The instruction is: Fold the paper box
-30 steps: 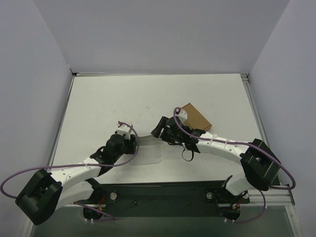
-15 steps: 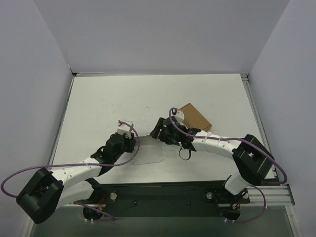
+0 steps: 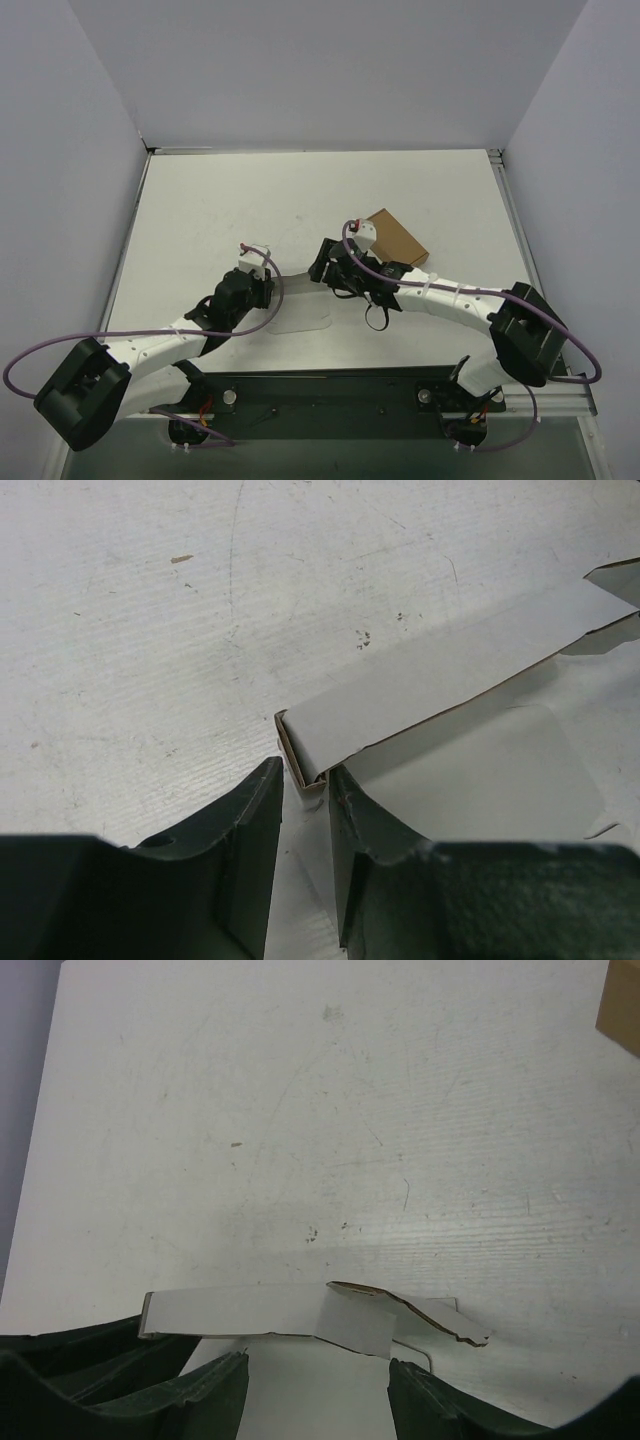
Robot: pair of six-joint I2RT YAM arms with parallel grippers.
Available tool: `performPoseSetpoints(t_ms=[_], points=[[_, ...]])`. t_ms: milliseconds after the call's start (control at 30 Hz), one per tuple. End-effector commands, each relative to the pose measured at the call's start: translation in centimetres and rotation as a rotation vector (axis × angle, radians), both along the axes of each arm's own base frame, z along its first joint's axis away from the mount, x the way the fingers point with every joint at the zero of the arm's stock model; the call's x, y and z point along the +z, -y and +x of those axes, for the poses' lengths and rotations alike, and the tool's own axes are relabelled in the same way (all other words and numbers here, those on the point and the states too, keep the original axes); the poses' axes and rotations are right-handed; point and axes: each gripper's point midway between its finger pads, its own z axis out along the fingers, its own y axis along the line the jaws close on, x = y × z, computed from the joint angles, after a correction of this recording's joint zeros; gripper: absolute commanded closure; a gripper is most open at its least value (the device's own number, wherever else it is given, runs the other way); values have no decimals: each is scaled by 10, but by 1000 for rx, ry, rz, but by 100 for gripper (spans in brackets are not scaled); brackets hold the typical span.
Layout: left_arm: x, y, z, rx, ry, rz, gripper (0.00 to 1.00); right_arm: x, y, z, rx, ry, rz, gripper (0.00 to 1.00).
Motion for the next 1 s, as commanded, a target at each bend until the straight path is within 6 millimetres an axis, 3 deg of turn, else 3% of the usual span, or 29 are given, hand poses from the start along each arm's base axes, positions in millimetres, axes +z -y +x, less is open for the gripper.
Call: performPoseSetpoints(t_ms=[0, 333, 567, 967], points=[[16, 5, 6, -5, 64, -18, 65, 26, 0, 13, -7, 71, -22, 43], [16, 7, 5, -8, 74, -3, 66, 17, -26, 21, -2, 1, 91, 44], [16, 8, 4, -13, 75, 4, 67, 5, -31, 18, 0, -33, 113, 45], [17, 11, 2, -26, 83, 8, 68, 4, -50, 27, -20, -74, 275, 51]])
